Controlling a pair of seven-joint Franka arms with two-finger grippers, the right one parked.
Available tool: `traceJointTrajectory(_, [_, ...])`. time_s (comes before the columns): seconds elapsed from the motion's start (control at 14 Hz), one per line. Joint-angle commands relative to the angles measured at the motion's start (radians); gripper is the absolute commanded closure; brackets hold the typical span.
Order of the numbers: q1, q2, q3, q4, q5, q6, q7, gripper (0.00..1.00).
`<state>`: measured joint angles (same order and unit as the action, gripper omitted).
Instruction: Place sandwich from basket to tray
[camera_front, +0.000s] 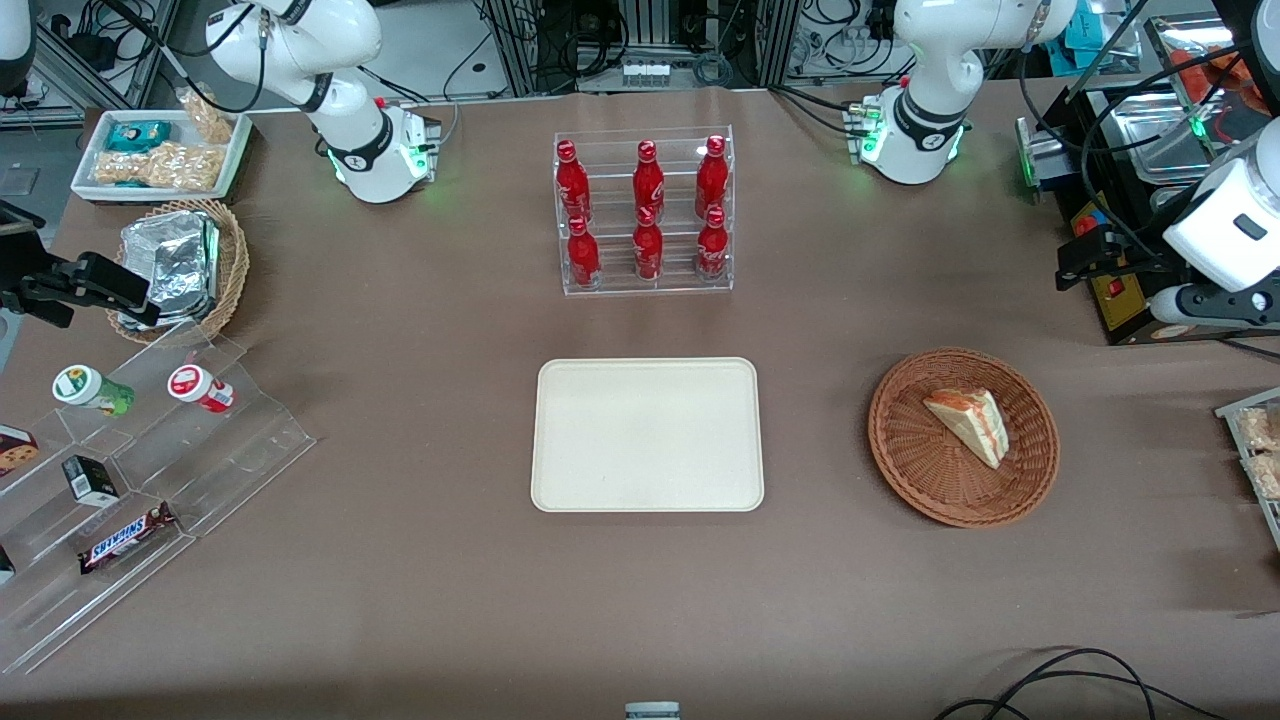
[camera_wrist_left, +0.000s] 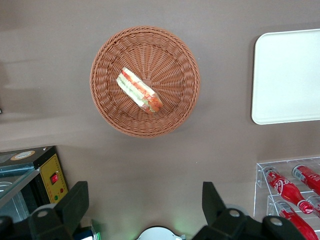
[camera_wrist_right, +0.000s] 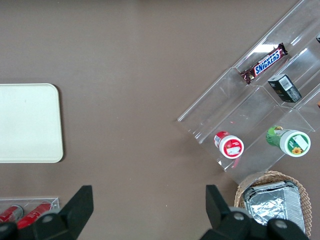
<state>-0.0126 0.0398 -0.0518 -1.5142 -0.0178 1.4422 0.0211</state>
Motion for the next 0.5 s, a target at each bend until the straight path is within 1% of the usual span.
traceJointTrajectory(0.0, [-0.013,-0.015,0.003,0.012,0.019,-0.034,-0.017,0.0])
traceJointTrajectory(0.43, [-0.01,-0.014,0.004,0.002,0.019,-0.066,-0.018,0.0])
